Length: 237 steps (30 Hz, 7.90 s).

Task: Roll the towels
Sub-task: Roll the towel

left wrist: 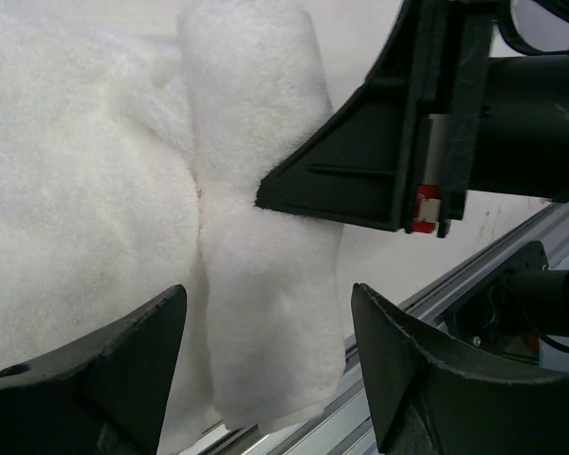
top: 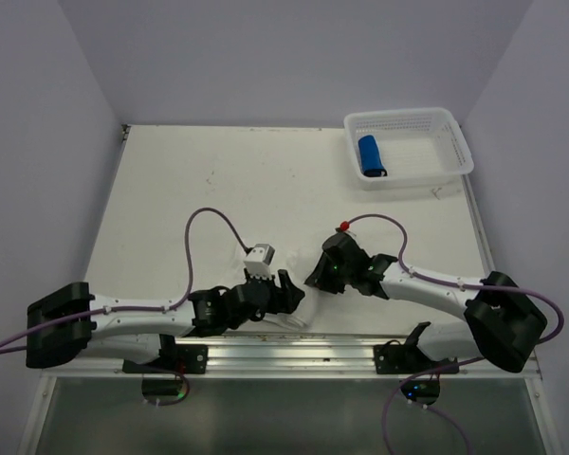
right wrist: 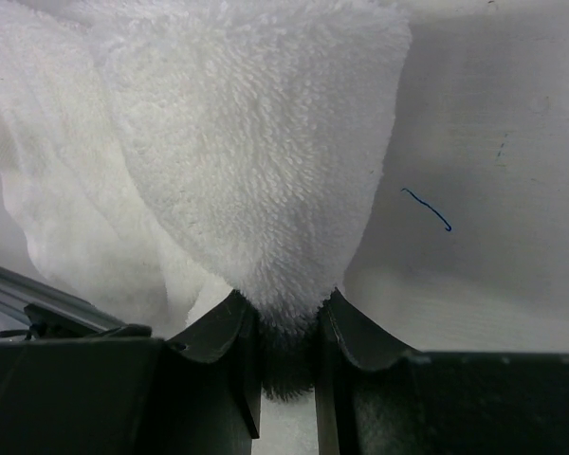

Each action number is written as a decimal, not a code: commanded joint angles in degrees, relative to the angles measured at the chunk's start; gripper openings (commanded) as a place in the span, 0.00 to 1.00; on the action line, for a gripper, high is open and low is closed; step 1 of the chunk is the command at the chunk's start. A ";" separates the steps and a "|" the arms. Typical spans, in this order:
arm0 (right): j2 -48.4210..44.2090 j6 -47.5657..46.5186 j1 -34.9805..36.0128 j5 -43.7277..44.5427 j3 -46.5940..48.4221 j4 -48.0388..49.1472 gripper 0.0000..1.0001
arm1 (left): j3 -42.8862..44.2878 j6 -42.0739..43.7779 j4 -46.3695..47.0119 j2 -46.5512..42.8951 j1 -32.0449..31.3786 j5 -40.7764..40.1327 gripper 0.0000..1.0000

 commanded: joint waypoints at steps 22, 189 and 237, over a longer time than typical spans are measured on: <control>0.19 1.49 0.02 2.13 4.48 -8.90 0.22 | 29.19 6.46 -32.84 23.73 -23.70 -30.87 0.82; -10.24 -23.30 -12.46 0.20 25.86 -25.79 0.75 | -5.15 -60.87 -3.58 19.35 -28.54 -12.42 0.00; -9.32 -7.11 3.61 -11.60 -15.67 27.05 0.83 | -22.65 -53.05 38.42 20.31 -17.72 -2.14 0.00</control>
